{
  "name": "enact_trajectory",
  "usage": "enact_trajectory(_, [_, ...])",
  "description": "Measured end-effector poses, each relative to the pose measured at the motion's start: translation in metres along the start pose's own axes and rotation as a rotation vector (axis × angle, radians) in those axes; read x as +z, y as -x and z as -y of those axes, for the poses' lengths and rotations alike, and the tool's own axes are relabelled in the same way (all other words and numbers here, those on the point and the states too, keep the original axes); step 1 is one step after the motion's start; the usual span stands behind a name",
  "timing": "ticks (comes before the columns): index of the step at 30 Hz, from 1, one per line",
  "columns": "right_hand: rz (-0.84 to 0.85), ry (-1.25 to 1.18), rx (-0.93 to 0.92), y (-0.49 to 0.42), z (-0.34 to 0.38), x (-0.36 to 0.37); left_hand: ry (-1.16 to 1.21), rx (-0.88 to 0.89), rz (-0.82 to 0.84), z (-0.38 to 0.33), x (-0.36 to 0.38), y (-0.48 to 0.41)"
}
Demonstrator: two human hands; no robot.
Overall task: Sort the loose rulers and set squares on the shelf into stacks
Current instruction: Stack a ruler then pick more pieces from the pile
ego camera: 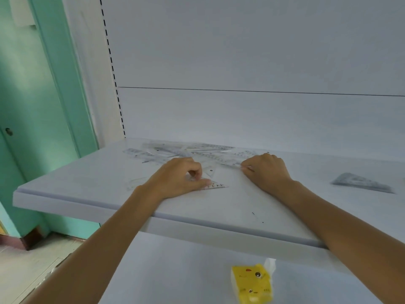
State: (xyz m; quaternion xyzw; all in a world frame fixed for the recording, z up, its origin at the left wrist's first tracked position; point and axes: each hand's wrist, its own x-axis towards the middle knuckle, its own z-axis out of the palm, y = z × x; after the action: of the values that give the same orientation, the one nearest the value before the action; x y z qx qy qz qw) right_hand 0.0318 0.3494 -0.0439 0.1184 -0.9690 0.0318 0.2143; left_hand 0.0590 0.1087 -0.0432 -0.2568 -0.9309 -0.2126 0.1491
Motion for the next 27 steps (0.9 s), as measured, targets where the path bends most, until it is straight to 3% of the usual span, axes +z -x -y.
enact_trajectory(7, [-0.021, -0.103, -0.018, -0.001, -0.004, 0.001, -0.154, 0.041, 0.039, -0.019, -0.003, 0.021])
enact_trajectory(11, [-0.039, -0.203, -0.072, 0.002, -0.004, 0.001, -0.061, 0.035, 0.182, -0.029, -0.003, 0.045])
enact_trajectory(17, [-0.201, -0.221, -0.108, 0.003, -0.005, 0.002, -0.005, 0.082, 0.214, -0.037, -0.005, 0.075])
enact_trajectory(20, [-0.212, -0.215, -0.175, 0.007, -0.002, 0.0, -0.083, 0.162, 0.147, -0.046, -0.003, 0.085])
enact_trajectory(23, [-0.16, -0.245, -0.209, 0.009, 0.001, -0.003, -0.193, 0.301, -0.022, -0.057, -0.002, 0.094])
enact_trajectory(27, [-0.138, -0.247, -0.237, 0.008, 0.003, -0.006, -0.083, 0.16, -0.091, -0.059, -0.01, 0.084])
